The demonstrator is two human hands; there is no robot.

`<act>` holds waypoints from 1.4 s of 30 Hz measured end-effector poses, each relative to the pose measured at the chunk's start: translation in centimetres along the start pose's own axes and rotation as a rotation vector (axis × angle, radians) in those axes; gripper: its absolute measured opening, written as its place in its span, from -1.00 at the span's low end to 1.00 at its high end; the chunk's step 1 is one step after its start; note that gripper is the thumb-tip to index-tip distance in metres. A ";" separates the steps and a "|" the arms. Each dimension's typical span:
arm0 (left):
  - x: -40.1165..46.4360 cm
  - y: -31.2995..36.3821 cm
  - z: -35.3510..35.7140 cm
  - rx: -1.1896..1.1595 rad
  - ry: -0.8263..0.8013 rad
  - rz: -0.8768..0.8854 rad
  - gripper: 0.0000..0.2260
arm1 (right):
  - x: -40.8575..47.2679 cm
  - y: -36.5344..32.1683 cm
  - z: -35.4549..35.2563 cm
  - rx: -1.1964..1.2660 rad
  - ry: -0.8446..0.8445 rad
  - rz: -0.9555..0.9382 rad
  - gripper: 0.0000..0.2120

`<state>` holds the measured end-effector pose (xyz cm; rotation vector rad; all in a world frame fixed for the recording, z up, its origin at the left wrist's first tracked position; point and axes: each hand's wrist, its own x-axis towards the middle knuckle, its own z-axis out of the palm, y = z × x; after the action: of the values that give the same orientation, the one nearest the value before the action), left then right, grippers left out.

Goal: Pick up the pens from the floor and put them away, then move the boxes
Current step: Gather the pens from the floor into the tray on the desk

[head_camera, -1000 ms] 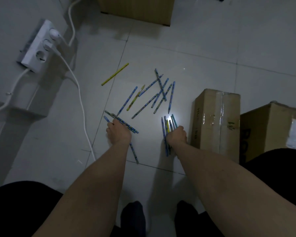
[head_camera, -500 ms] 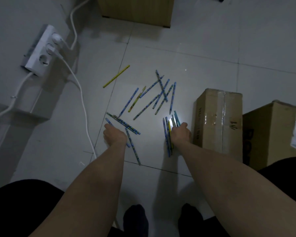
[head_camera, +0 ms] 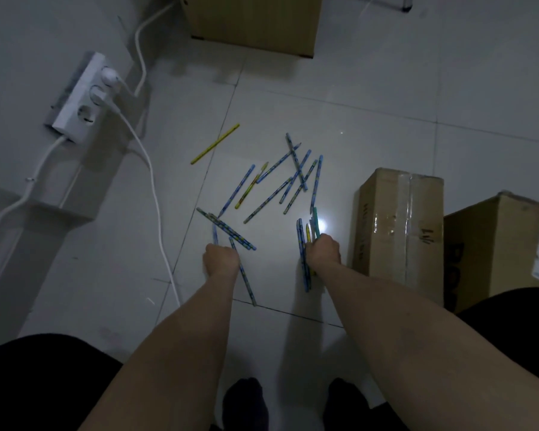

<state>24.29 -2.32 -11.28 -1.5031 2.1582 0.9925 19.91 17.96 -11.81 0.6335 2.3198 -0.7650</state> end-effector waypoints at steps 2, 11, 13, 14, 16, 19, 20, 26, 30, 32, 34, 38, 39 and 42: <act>-0.7 -0.2 0.5 -0.032 -0.049 0.002 -0.70 | 0.0 -0.1 0.0 -0.012 -0.023 0.003 -0.82; -1.8 -1.1 1.8 -0.080 -0.006 0.063 -0.81 | -0.5 -1.1 -0.1 0.097 0.111 0.019 -0.66; -2.0 -1.1 1.9 -0.085 0.022 0.076 -0.80 | -0.7 -1.5 0.0 0.087 0.126 0.000 -0.64; -2.1 -1.1 2.0 -0.079 0.032 0.083 -0.80 | -0.7 -1.6 0.1 0.088 0.128 -0.003 -0.62; -2.0 -1.2 2.1 -0.070 0.046 0.099 -0.82 | -0.8 -1.7 0.0 0.135 0.111 0.020 -0.63; -1.9 -1.3 2.4 -0.049 0.057 0.110 -0.83 | -0.7 -1.8 -0.1 0.177 0.066 0.044 -0.68; -1.9 -1.2 2.4 -0.044 0.060 0.107 -0.83 | -0.7 -1.7 -0.1 0.179 0.052 0.040 -0.69; -2.2 -0.6 2.5 -0.105 0.072 0.091 -0.76 | -1.3 -1.6 1.0 0.098 -0.044 -0.019 -0.68; -2.3 -0.2 2.1 -0.167 0.088 0.060 -0.80 | -1.6 -2.2 1.3 0.043 -0.020 -0.040 -0.72; -2.1 0.2 1.8 -0.181 0.079 0.047 -0.81 | -1.8 -2.5 1.2 0.037 0.007 -0.065 -0.68; -1.9 0.5 1.5 -0.204 0.077 0.056 -0.81 | -2.0 -3.0 1.1 0.028 0.020 -0.084 -0.66; -1.0 0.9 1.0 -0.210 0.041 0.087 -0.74 | -2.6 -3.9 1.5 0.012 0.001 -0.073 -0.69; -0.8 1.0 0.9 -0.216 0.043 0.078 -0.74 | -2.7 -4.0 1.7 0.009 -0.003 -0.074 -0.70; 0.0 1.6 0.5 -0.233 0.074 0.046 -0.76 | -2.7 -4.4 2.6 -0.029 -0.021 -0.105 -0.69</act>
<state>22.75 -1.67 -11.09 -1.6228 2.1987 1.2608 20.26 12.43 -10.13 0.4911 2.3556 -0.7801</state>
